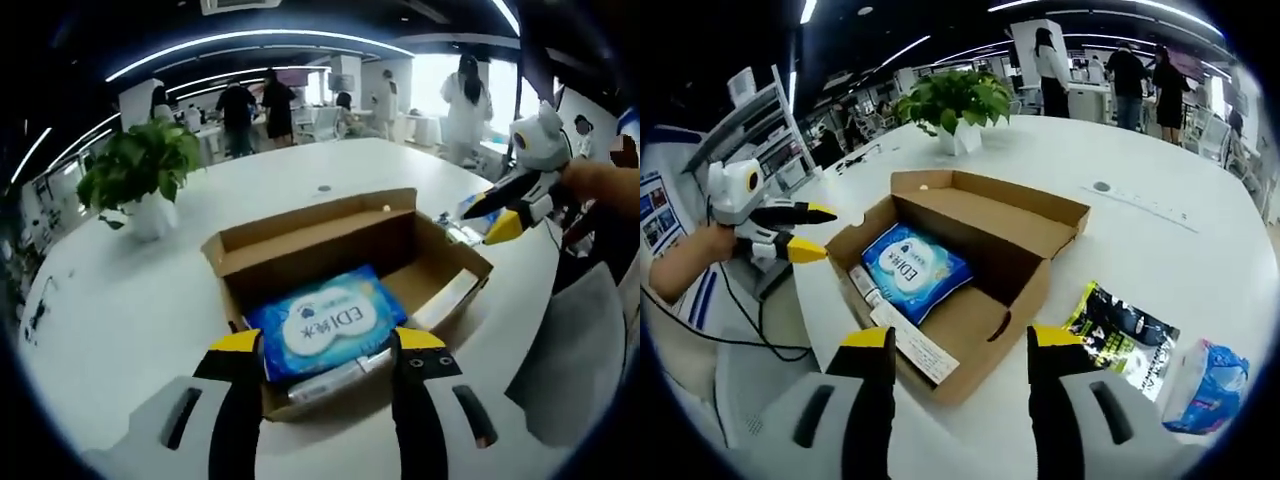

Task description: Operate the shoe box by opening the lid, removing the specified soft item, and placing it in the target area until the item is outside and the box remains undamaged.

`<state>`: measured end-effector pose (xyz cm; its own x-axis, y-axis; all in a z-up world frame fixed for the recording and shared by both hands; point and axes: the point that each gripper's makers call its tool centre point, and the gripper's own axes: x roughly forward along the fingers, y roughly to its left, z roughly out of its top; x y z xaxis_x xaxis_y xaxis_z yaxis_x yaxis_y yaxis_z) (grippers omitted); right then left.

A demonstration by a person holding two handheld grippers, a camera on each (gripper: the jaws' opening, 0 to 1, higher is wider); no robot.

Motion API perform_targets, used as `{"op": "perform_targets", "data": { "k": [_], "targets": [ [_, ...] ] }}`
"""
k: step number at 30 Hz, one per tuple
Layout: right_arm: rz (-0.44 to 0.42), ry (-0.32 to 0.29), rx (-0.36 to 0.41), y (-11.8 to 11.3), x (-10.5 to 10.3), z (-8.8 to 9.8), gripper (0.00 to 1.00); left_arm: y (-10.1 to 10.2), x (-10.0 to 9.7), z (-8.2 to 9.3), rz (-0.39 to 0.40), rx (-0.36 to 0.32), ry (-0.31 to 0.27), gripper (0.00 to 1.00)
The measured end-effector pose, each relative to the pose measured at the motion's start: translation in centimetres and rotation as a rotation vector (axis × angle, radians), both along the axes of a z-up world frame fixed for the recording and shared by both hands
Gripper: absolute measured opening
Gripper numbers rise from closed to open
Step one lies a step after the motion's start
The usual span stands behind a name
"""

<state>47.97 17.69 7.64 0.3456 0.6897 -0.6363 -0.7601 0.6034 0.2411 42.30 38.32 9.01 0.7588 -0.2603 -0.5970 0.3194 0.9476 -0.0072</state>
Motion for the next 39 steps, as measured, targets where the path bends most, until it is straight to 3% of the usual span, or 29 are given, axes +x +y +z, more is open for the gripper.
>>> {"op": "perform_targets", "data": {
  "k": [10, 20, 30, 39],
  "targets": [
    [0.042, 0.0, -0.005, 2.8, 0.3, -1.2, 0.47, 3.5, -0.8, -1.8, 0.095, 0.037, 0.041, 0.47],
    [0.077, 0.01, -0.014, 5.8, 1.2, -2.4, 0.42, 5.7, -1.3, -3.2, 0.214, -0.015, 0.088, 0.29],
    [0.107, 0.058, -0.102, 8.3, 1.8, -5.5, 0.33, 5.6, -1.1, -4.2, 0.268, -0.083, 0.114, 0.04],
    [0.109, 0.095, -0.145, 10.1, 2.2, -7.6, 0.26, 5.8, -1.0, -4.4, 0.294, -0.109, 0.106, 0.03]
  ]
}}
